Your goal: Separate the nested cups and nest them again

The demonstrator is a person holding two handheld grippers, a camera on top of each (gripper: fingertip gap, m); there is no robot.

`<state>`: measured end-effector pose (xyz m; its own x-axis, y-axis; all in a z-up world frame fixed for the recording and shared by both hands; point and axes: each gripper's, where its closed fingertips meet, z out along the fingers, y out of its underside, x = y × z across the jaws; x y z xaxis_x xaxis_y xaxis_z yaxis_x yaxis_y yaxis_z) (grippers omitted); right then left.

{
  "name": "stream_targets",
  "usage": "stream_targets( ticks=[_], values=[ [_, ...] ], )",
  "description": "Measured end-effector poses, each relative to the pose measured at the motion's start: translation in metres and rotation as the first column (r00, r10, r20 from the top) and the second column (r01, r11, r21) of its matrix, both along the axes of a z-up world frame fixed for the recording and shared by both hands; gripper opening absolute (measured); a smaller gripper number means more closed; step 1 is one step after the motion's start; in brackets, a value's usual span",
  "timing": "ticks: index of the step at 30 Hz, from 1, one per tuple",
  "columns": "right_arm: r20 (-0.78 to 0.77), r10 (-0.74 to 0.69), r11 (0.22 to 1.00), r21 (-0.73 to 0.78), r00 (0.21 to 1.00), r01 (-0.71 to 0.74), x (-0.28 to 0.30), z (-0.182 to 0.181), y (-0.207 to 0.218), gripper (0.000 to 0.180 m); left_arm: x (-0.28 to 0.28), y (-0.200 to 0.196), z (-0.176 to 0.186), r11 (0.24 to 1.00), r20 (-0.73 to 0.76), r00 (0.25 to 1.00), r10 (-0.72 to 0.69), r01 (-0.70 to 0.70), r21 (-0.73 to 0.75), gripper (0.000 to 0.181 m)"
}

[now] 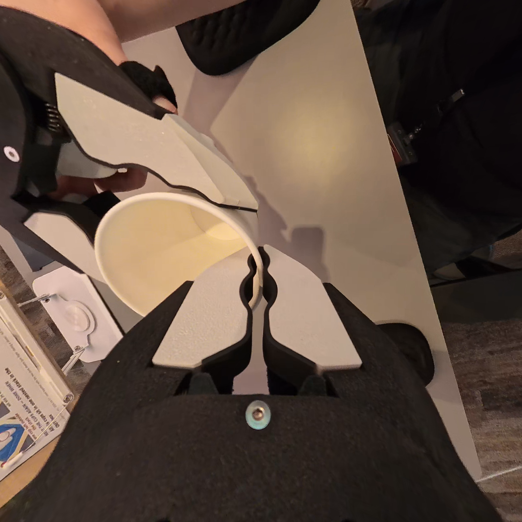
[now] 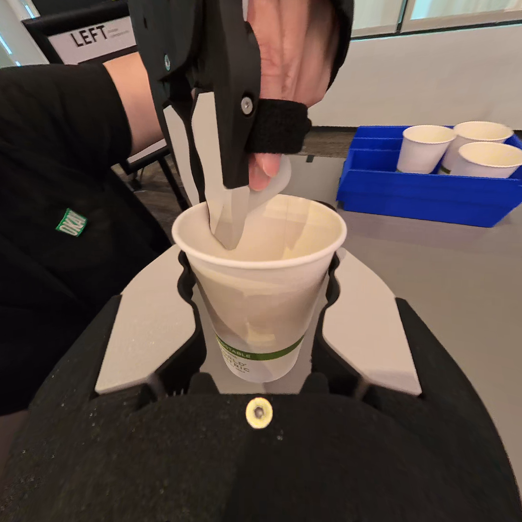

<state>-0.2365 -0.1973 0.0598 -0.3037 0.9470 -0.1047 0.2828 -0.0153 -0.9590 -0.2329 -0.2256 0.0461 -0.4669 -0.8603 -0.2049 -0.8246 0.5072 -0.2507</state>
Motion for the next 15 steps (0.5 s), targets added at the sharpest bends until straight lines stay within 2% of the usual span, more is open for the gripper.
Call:
stream_targets(
  ticks=[12,15],
  values=[
    [0.065,0.094,0.994,-0.056,0.993,-0.090,0.000,-0.013,-0.012,0.092,0.001,-0.008,-0.006,1.000,-0.021,1.000,-0.005,0.005,-0.009,0.001],
    [0.066,0.093,0.993,-0.084,0.993,-0.087,0.002,-0.014,-0.008,0.092,0.003,-0.001,-0.004,0.999,0.004,0.999,0.031,-0.032,0.025,0.029]
  ],
)
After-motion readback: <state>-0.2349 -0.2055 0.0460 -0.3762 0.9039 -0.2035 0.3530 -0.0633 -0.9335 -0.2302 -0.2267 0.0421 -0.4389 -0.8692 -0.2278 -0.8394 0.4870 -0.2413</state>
